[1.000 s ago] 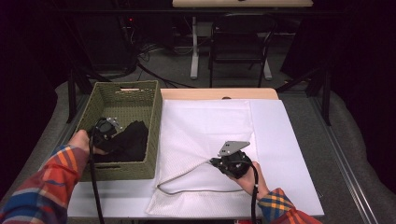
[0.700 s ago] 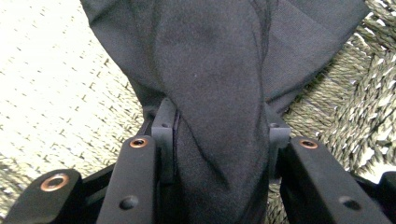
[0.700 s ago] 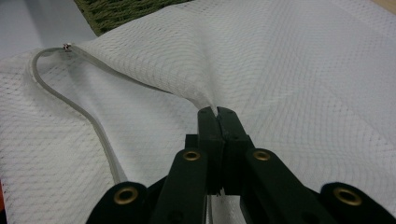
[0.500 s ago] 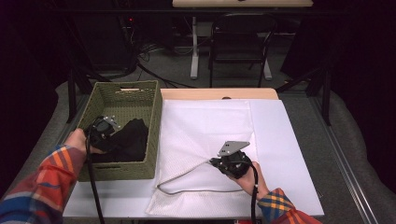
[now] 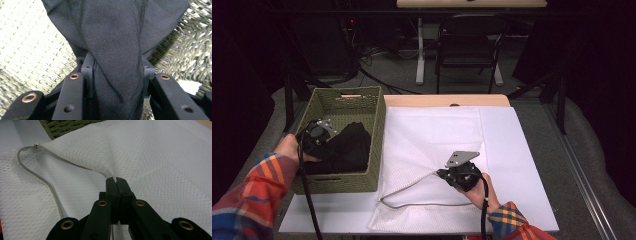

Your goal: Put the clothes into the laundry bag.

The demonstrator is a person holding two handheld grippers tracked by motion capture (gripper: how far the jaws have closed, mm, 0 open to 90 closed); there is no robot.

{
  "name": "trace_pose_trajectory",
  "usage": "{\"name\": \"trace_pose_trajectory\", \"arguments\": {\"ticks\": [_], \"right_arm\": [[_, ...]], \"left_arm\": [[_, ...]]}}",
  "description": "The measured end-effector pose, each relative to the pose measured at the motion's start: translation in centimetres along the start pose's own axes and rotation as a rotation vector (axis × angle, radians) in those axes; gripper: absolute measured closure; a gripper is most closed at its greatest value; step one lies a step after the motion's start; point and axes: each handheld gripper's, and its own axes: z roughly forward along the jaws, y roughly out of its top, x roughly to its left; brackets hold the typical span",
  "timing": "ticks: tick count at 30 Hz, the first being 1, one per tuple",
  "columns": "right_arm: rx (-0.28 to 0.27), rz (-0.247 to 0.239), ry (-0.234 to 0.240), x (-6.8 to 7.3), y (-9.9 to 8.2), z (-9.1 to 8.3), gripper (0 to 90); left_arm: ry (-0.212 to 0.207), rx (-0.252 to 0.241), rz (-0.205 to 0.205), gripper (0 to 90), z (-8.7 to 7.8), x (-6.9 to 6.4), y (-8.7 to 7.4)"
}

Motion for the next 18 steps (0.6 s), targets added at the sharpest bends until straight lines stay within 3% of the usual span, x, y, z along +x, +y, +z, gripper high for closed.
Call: {"name": "trace_pose_trajectory", "arguments": {"ticks": [18], "right_arm": [[0.000,-0.002,-0.001,0.1,0.0,0.0,89.7]], "left_arm": [[0.018,-0.034,-0.007,61.0,-3.3,-0.2,0.2]]}}
